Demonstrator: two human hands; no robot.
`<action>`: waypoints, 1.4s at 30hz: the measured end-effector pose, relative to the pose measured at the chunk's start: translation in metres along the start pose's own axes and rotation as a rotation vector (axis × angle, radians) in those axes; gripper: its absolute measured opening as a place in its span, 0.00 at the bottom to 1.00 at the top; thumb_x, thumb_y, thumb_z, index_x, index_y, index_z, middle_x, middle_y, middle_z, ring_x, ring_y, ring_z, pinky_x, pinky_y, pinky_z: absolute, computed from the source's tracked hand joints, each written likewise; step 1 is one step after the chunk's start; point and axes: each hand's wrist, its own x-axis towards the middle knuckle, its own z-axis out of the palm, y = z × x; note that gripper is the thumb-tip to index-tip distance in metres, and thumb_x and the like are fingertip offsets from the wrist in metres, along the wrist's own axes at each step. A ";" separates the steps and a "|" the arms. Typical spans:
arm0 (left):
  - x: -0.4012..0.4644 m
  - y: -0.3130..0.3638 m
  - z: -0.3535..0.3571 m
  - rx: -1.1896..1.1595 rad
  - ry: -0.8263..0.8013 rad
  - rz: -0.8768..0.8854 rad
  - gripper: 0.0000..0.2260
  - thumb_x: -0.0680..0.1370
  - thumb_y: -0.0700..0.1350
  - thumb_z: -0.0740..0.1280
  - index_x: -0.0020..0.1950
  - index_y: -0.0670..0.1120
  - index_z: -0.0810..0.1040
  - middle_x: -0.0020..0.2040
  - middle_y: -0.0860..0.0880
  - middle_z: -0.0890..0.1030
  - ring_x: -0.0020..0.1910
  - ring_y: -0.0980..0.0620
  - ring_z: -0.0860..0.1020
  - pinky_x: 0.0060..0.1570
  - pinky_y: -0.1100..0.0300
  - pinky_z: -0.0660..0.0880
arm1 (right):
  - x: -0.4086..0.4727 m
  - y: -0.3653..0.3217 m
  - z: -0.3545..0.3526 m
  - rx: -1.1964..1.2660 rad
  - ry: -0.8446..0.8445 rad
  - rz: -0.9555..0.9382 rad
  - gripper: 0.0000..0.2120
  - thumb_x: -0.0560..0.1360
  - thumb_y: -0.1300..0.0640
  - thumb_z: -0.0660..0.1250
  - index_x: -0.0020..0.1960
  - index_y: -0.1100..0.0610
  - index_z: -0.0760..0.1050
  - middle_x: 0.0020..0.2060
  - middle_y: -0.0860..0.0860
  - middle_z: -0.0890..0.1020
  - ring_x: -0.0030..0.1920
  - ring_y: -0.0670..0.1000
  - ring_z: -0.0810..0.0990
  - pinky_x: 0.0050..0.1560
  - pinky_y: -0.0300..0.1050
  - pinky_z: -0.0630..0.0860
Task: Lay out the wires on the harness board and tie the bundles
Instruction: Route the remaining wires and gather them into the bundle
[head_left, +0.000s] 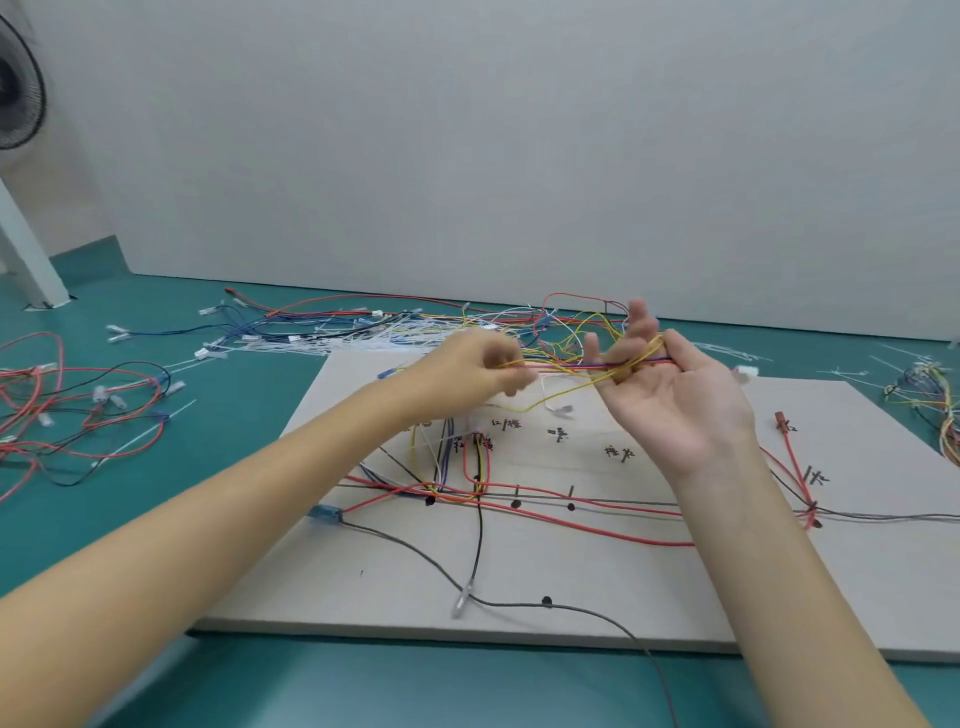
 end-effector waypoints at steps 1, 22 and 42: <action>0.001 -0.002 -0.002 -0.050 0.074 0.029 0.07 0.78 0.50 0.69 0.43 0.48 0.80 0.36 0.49 0.82 0.40 0.48 0.80 0.45 0.52 0.75 | -0.001 -0.002 0.000 0.003 0.021 -0.007 0.18 0.84 0.57 0.50 0.50 0.62 0.77 0.29 0.49 0.74 0.25 0.49 0.71 0.51 0.48 0.74; 0.014 0.004 -0.022 0.441 0.276 0.291 0.12 0.81 0.47 0.64 0.46 0.40 0.79 0.40 0.47 0.76 0.40 0.46 0.74 0.40 0.52 0.72 | -0.003 0.027 0.007 -1.205 -0.147 0.154 0.13 0.79 0.50 0.63 0.48 0.60 0.80 0.22 0.47 0.67 0.20 0.44 0.54 0.22 0.34 0.52; 0.032 -0.066 -0.027 0.534 0.452 -0.172 0.10 0.78 0.44 0.64 0.58 0.46 0.75 0.54 0.43 0.75 0.56 0.41 0.72 0.43 0.53 0.68 | -0.013 0.005 0.004 -0.621 -0.217 -0.143 0.13 0.72 0.57 0.62 0.33 0.57 0.82 0.16 0.47 0.63 0.30 0.49 0.66 0.41 0.39 0.70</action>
